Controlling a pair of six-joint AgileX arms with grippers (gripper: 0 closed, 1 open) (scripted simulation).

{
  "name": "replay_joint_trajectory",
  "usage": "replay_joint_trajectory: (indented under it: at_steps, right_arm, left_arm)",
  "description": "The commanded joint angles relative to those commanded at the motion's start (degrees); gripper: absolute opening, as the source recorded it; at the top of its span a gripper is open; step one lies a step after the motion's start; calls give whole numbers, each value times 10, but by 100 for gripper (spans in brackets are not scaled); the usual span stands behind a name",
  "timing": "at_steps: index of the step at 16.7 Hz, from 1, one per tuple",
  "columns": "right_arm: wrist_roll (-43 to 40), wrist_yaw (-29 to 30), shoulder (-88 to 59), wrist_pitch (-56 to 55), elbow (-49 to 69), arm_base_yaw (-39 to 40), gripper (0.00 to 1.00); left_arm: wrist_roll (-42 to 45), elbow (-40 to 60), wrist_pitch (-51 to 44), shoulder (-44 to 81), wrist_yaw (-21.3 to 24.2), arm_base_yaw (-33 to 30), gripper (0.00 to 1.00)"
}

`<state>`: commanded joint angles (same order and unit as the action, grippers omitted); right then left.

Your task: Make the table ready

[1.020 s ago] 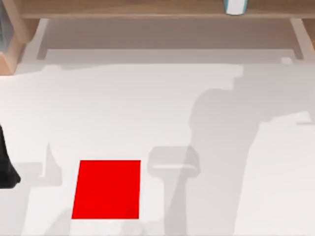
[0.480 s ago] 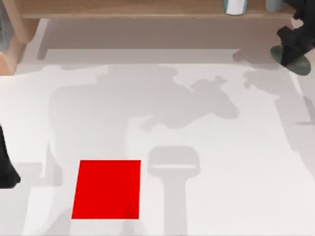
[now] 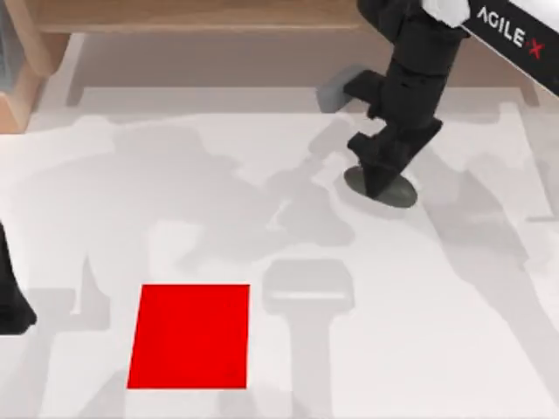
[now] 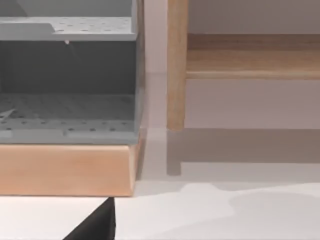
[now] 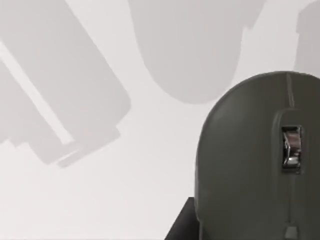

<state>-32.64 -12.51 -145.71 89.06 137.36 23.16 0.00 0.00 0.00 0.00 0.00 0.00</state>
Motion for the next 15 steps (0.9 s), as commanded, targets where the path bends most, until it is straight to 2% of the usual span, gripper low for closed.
replay_joint_trajectory:
  at_steps: [3, 7, 15]
  right_arm:
    - [72, 4, -7, -20, -3, 52, 0]
    - [222, 27, -1, -52, -18, 121, 0]
    - [640, 104, 24, -125, -75, 269, 0]
  left_arm:
    - [0, 0, 0, 0, 0, 0, 100]
    - [0, 0, 0, 0, 0, 0, 100]
    - [0, 0, 0, 0, 0, 0, 100]
